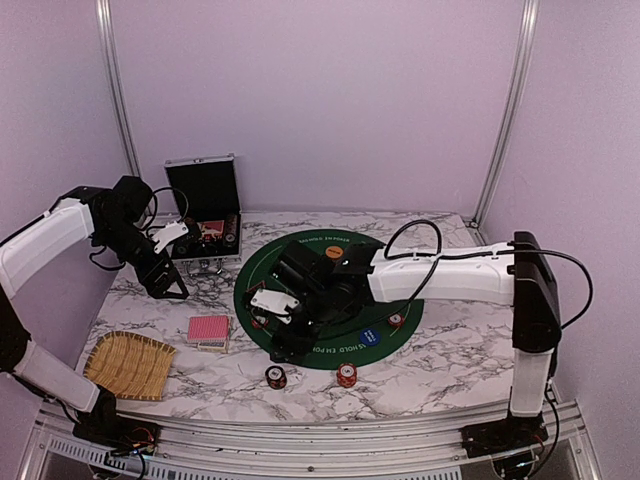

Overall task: Distribute texas hold em gaming equipment
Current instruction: Pick up the pile of poker chips from the pile of poker chips.

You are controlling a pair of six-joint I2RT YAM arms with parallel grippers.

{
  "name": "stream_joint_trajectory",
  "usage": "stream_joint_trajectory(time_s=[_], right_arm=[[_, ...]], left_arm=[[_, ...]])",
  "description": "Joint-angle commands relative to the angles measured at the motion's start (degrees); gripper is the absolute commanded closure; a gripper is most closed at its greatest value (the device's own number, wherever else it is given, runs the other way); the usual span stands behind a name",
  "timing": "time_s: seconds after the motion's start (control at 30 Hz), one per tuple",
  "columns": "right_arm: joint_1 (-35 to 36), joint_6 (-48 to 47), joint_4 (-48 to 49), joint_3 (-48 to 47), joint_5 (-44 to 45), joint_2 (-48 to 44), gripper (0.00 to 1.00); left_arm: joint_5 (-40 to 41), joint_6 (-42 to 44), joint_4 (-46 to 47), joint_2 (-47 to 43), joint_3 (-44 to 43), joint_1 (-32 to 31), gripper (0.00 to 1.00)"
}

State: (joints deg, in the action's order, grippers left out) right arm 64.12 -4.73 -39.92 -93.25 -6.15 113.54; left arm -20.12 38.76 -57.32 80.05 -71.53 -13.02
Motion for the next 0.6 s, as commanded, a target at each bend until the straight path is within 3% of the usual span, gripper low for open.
stream_joint_trajectory(time_s=[0.0,0.57], right_arm=[[1.78,-3.35,-2.44,-1.39,-3.44,2.26,0.17],[2.90,-7.10,-2.85,-6.21,-7.74,10.13,0.19]], left_arm=[[-1.02,0.32,-1.39,-1.38,-0.16,0.27,0.01],[0.00,0.69,-1.46,-2.67,-0.36,0.27,0.01]])
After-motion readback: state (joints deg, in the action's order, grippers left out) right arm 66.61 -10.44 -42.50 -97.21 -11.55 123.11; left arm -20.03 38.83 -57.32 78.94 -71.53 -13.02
